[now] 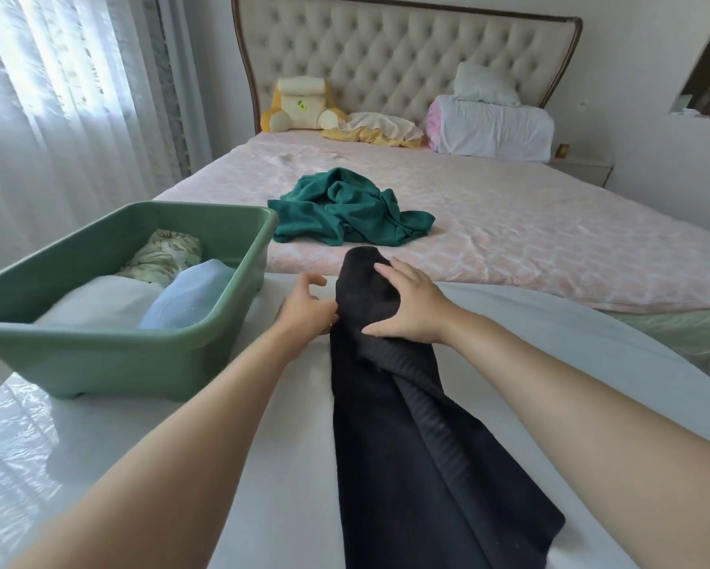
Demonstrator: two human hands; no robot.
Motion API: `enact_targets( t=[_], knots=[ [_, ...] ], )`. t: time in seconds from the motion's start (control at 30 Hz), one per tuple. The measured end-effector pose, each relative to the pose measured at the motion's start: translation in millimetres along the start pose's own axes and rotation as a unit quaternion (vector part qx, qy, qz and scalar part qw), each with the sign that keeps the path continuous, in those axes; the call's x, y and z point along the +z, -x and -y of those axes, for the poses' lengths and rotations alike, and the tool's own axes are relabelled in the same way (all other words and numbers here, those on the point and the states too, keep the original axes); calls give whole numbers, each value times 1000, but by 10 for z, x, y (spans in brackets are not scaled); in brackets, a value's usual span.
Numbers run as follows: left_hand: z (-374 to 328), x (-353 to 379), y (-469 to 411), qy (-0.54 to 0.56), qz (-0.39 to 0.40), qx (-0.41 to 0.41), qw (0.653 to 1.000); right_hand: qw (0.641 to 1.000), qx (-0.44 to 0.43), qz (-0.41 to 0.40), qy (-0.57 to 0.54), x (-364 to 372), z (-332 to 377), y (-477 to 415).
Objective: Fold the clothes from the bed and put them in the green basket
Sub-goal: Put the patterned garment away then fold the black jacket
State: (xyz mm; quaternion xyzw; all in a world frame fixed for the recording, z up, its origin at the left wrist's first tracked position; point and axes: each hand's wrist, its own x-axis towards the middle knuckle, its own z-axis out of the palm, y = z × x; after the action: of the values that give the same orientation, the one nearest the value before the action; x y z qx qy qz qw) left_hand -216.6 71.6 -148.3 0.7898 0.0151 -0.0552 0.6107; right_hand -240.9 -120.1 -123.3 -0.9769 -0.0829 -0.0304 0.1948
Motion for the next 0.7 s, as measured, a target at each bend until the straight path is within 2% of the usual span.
enact_targets(
  t=[0.07,0.13,0.23,0.3,0.37,0.47,0.57,0.7],
  knots=[
    [-3,-20,-23,-21,7,11,1000,997,-23,69,37,9,24,-100],
    [-98,13,-45,-40,-39,57,997,990,-22,123,58,37,60,-209],
    [-250,112,-112,-142,-115,217,959,984,-6,169,62,138,129,-346],
    [-229,212,-167,-217,-79,275,933,986,2,167,23,206,157,-414],
    [-101,314,-228,-246,1,254,935,990,7,138,-15,281,129,-473],
    [94,340,-322,-287,77,189,936,991,15,134,3,277,125,-402],
    [191,252,-420,-340,113,164,919,990,36,136,0,193,123,-239],
    [272,177,-462,-363,129,126,914,990,40,132,5,157,217,48]
  ],
)
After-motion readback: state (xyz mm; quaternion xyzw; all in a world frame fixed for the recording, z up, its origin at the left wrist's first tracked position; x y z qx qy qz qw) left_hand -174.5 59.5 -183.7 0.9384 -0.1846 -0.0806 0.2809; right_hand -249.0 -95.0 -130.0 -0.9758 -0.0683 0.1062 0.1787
